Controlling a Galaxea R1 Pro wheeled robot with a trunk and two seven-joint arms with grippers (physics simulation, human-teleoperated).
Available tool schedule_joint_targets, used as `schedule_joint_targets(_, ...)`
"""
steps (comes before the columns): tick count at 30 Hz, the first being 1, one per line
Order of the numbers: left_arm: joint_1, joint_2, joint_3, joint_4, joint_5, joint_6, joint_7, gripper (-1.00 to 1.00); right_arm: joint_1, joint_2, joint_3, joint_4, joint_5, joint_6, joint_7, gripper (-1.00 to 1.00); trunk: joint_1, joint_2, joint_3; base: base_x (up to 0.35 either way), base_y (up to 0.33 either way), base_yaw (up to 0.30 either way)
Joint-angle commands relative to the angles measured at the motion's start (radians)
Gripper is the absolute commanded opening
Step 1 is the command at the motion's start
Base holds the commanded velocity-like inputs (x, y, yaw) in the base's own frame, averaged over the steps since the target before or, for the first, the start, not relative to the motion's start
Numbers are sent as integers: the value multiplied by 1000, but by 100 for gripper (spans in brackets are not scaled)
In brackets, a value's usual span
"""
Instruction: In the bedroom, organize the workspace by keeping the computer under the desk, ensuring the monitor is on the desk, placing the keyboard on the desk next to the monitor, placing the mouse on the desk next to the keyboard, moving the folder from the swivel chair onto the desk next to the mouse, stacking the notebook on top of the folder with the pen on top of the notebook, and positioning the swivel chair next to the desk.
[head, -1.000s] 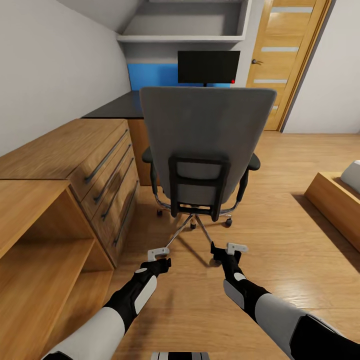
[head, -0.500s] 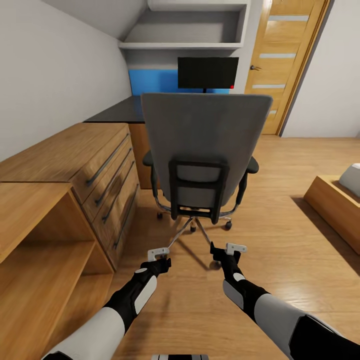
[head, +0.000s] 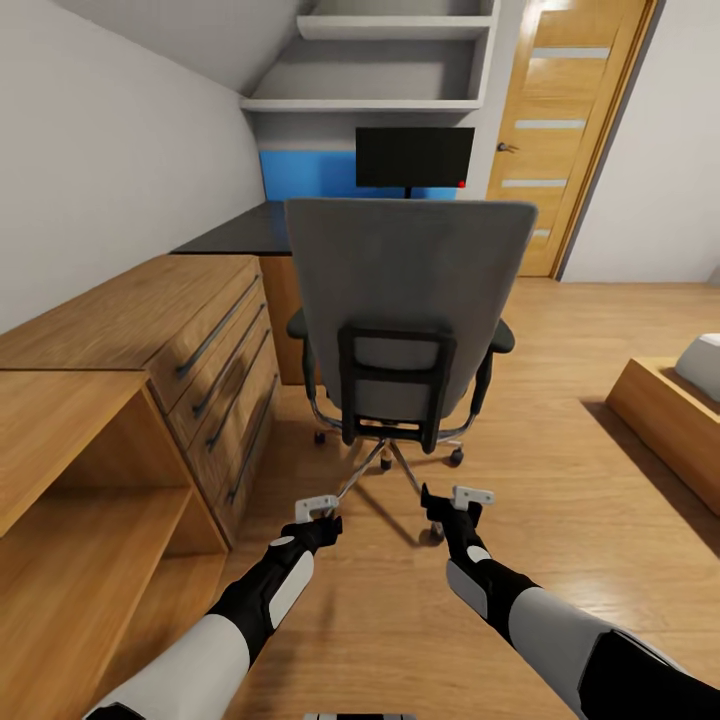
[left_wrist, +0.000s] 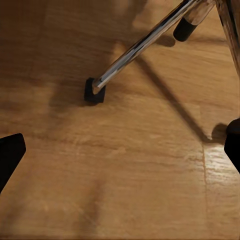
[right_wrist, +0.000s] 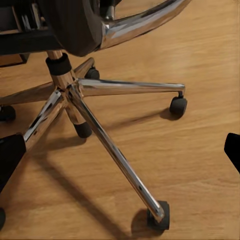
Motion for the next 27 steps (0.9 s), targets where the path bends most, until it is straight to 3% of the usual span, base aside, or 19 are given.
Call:
schedule_joint_targets(1,0,0,-2,-2,5,4,7,100,-1,0,9,0,-4,-5,-7,100,0,0,1,0,0,0)
schedule_joint_targets(12,-1,0,-3,0,6,5,7,100,-1,0,9,0,-5,-18,-7,100,0,0,17,0,0,0)
schedule_joint_targets(27,-1,0,-3,1,6,5,7,100,-1,0,9,-1,-6,-18,-8,100,0,0,20,0,0,0)
